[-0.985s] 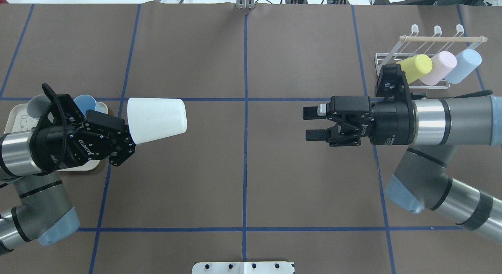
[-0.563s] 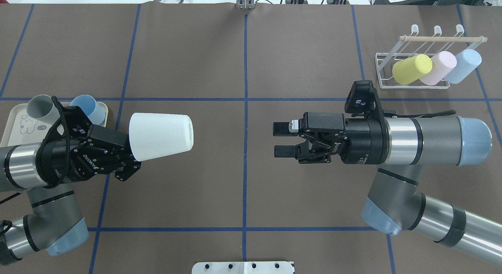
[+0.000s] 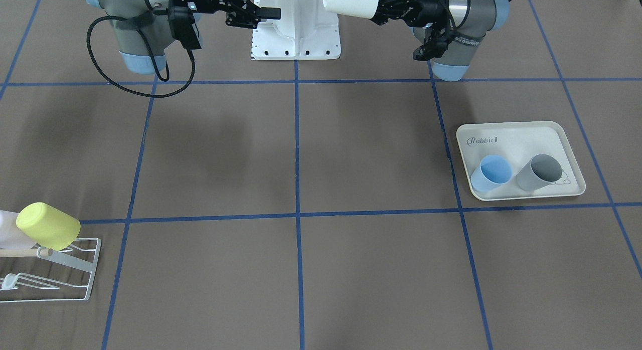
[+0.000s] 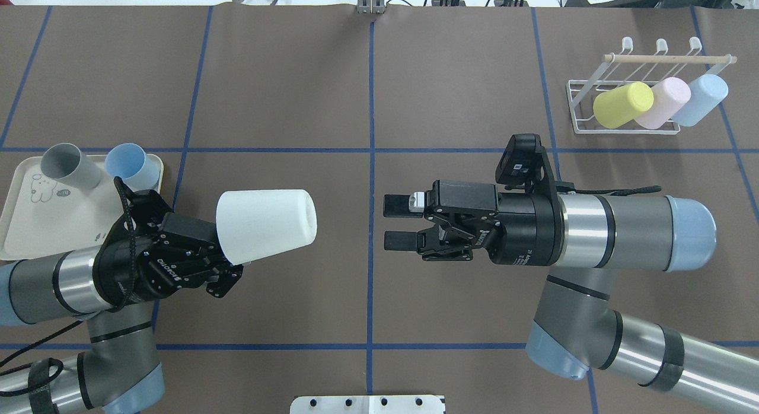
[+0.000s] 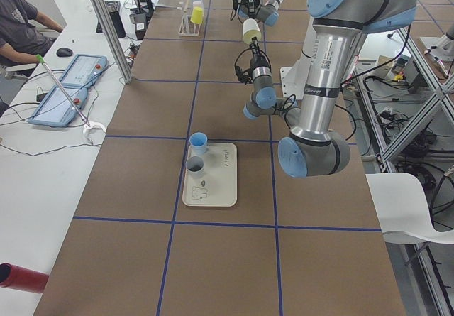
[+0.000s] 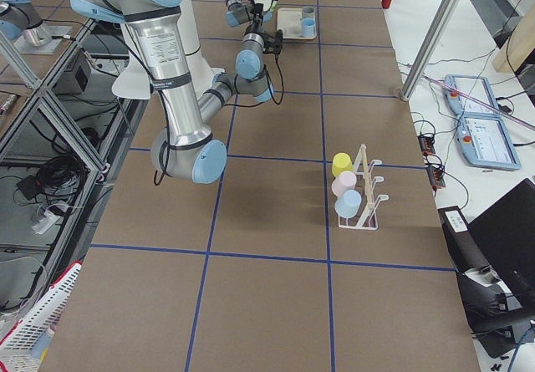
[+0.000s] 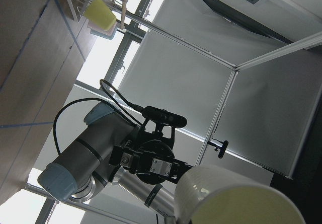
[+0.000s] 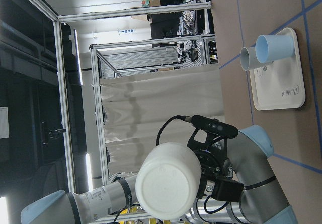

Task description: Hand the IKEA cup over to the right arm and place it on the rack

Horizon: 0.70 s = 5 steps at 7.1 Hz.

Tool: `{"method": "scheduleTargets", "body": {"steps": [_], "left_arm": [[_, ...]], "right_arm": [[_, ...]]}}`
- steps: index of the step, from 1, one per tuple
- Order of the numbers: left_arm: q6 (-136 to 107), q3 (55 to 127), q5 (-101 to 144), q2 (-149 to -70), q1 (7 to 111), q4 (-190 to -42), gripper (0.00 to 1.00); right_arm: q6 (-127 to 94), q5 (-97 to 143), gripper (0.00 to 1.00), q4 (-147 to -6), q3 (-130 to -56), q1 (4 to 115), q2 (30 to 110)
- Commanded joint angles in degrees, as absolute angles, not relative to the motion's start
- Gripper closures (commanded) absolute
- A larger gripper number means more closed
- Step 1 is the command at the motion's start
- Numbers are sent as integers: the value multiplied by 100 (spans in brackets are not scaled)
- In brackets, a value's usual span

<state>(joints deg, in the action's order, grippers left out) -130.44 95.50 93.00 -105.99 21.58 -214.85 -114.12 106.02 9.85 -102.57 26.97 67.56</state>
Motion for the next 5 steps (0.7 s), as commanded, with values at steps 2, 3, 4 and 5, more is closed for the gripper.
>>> {"method": "scheduleTargets", "body": {"steps": [2,3,4,5], "left_arm": [[-13025,9510,9255,-10783,2092,-21262,100],[-12991,9501,9255,-10880,2083,-21104,100],[-12973,9449,9264,-10933,2074,-20998,100],[-12955,9431,9255,-10951,1979,-20997,100]], "right_arm": [[-11382,10591,1,958,-10266,2637,6732],[-11356,10608,1,941,-10266,2628,6706],[-11268,10608,1,906,-10257,2628,6706],[-11207,10591,1,888,-10239,2576,6706]]}}
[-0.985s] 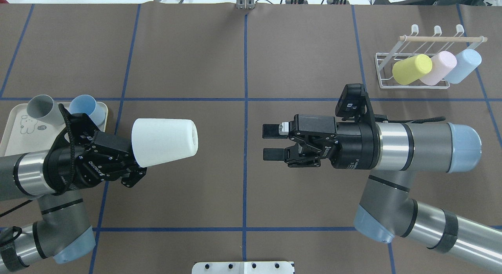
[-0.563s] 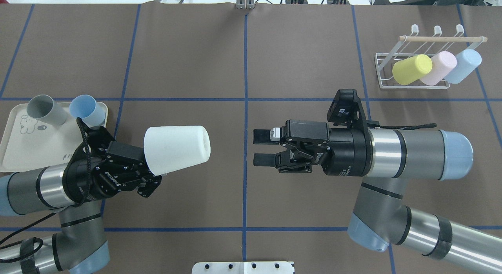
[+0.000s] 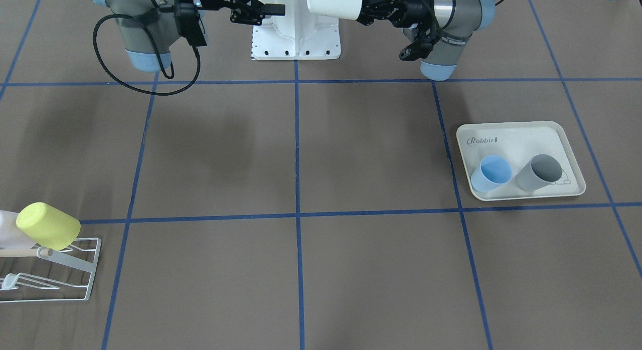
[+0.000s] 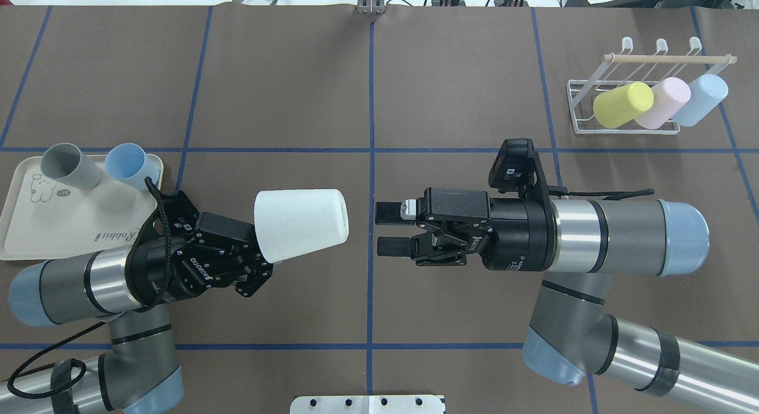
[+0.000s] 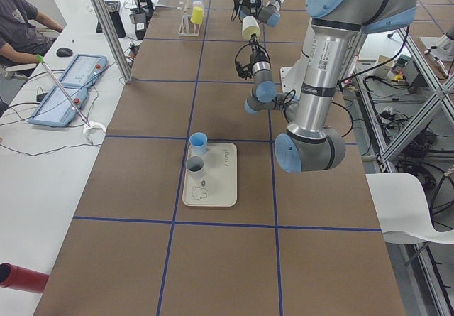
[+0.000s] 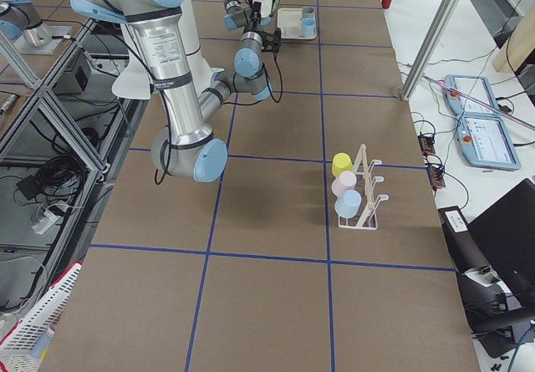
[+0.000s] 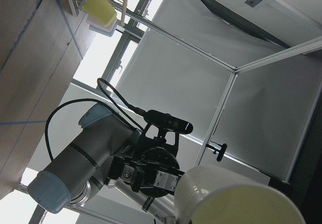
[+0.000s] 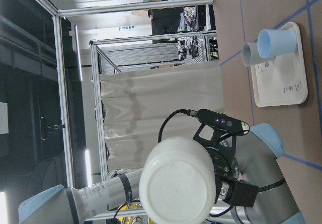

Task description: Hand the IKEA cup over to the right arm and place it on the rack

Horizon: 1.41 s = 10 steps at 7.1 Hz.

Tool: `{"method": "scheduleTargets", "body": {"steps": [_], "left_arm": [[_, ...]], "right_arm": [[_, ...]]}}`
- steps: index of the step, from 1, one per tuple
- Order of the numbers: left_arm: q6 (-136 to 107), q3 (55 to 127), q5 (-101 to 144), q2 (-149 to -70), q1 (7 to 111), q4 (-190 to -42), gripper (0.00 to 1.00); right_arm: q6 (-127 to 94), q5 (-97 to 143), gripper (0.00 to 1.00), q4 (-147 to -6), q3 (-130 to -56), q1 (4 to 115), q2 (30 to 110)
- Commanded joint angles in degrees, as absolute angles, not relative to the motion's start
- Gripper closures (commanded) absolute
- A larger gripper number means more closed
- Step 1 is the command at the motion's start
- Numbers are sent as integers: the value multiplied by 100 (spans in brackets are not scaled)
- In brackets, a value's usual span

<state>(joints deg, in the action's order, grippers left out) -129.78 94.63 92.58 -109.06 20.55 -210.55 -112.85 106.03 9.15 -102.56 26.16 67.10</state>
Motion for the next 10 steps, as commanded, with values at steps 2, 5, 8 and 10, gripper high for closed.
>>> {"method": "scheduleTargets", "body": {"steps": [2,5,8,10], "left_arm": [[-12955,9431,9246,-10960,1951,-20988,100],[-12946,9422,9229,-11012,1714,-20901,100],[-12946,9413,9220,-11109,1635,-20796,100],[-12946,9387,9220,-11118,1617,-20795,100]], "right_arm": [[-11154,10591,1,870,-10204,2558,6715],[-11118,10582,1,861,-10169,2540,6715],[-11118,10565,1,861,-10160,2531,6706],[-11118,10512,1,809,-10160,2488,6706]]}}
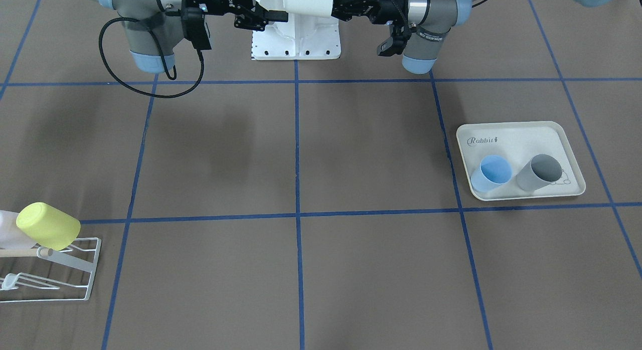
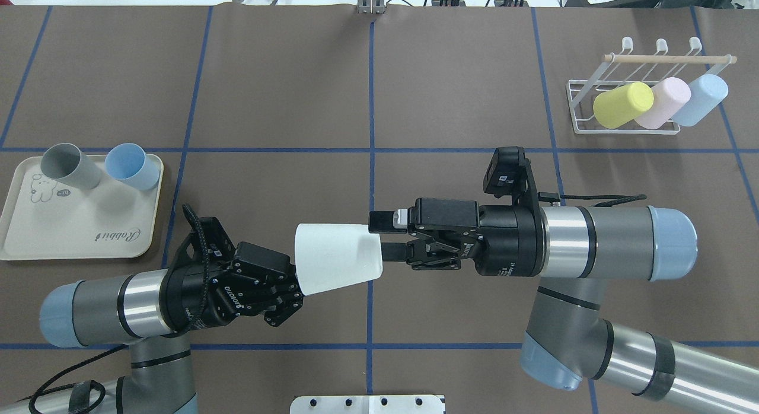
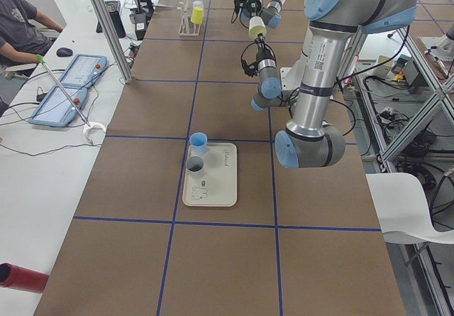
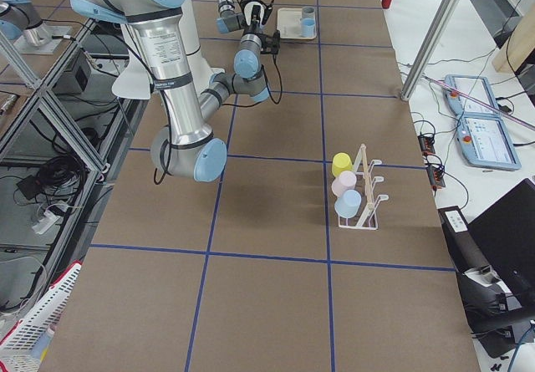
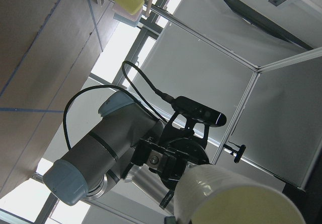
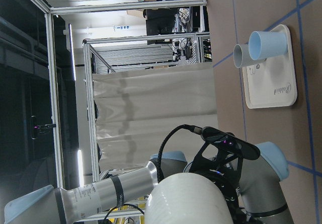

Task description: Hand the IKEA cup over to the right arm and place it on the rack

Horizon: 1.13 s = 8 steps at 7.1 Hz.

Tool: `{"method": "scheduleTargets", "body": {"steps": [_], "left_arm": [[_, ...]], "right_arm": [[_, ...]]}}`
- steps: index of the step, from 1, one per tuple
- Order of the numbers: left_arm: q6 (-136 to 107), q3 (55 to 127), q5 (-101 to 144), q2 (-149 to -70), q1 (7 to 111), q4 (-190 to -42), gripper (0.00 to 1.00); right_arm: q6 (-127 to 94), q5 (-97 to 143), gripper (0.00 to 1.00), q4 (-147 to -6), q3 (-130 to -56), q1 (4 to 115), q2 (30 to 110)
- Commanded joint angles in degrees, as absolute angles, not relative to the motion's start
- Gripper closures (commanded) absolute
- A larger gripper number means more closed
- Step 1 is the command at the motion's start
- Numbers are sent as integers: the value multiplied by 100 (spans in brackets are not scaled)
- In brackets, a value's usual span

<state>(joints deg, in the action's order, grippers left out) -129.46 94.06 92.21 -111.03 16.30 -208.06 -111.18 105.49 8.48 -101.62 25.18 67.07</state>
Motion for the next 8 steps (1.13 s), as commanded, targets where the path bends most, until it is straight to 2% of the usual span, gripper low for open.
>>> {"method": "scheduleTargets", "body": {"steps": [1,6,8], "left_arm": [[-12946,9395,9220,-11127,1617,-20795,100],[-12937,9378,9220,-11188,1529,-20777,100],[-12937,9352,9211,-11206,1529,-20777,100]], "right_arm": [[-11118,10494,1,791,-10160,2470,6697],[-11109,10204,2,782,-10160,2365,6706],[-11109,10213,5,782,-10151,2338,6715]]}}
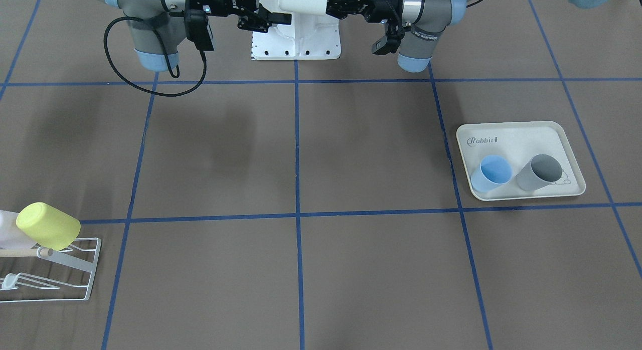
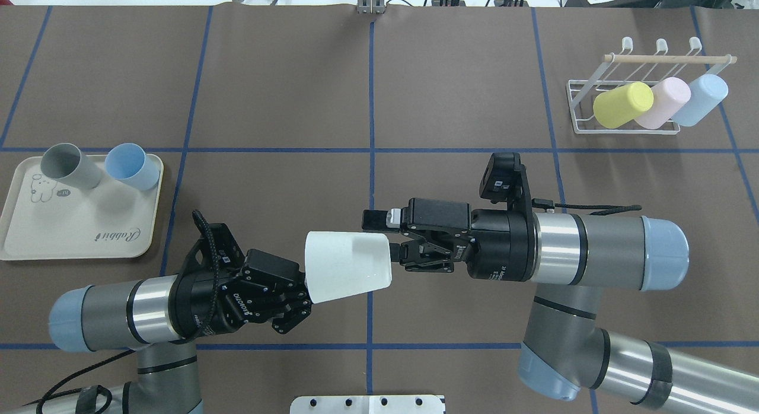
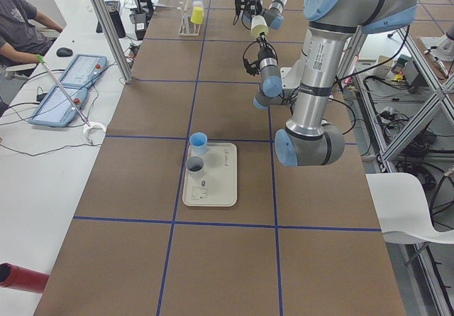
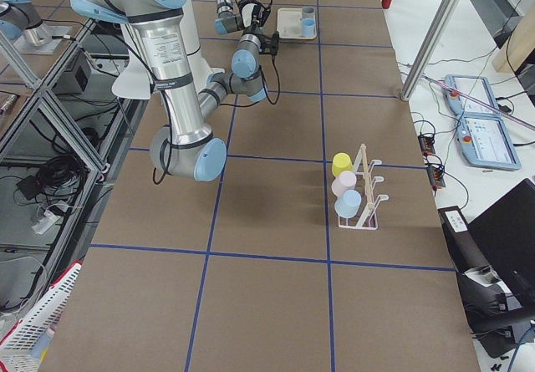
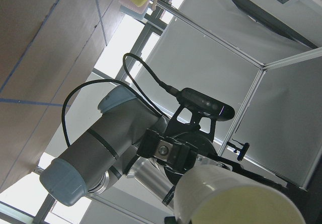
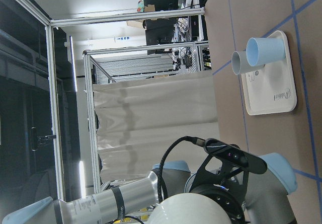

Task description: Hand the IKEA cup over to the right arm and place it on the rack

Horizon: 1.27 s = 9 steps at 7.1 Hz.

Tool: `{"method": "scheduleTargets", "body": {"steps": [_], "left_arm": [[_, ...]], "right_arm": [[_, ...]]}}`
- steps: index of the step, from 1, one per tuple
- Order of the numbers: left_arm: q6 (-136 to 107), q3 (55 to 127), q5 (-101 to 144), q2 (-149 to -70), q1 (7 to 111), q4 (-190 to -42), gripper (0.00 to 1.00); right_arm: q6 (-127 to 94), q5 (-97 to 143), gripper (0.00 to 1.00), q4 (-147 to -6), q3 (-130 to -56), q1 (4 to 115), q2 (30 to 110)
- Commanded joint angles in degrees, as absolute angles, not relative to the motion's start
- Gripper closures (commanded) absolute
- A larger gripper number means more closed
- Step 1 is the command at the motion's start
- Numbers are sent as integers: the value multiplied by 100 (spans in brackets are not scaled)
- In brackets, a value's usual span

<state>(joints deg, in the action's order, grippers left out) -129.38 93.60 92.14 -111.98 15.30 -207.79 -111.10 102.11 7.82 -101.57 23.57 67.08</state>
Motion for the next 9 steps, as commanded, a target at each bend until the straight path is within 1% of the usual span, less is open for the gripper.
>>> {"method": "scheduleTargets", "body": {"steps": [1,3,4,5,6,7,8,9], "left_arm": [[-12946,9343,9211,-11223,1529,-20777,100],[-12938,9334,9211,-11224,1529,-20777,100],[-12937,9308,9211,-11224,1538,-20777,100],[-12946,9299,9211,-11224,1538,-20777,100],[-12946,9299,9211,-11224,1529,-20777,100],[-12946,9299,9211,-11224,1538,-20777,100],[-12938,9308,9211,-11224,1538,-20777,100],[-12946,9308,9211,-11224,1538,-20777,100]], "right_arm": [[-11092,10213,7,782,-10160,2329,6732],[-11057,10230,8,791,-10169,2320,6741],[-11057,10230,10,791,-10169,2320,6741],[-11048,10222,15,791,-10169,2320,6733],[-11048,10213,22,791,-10169,2320,6732],[-11048,10213,26,791,-10169,2320,6732],[-11048,10213,28,791,-10169,2320,6741],[-11048,10213,36,791,-10160,2320,6767]]}}
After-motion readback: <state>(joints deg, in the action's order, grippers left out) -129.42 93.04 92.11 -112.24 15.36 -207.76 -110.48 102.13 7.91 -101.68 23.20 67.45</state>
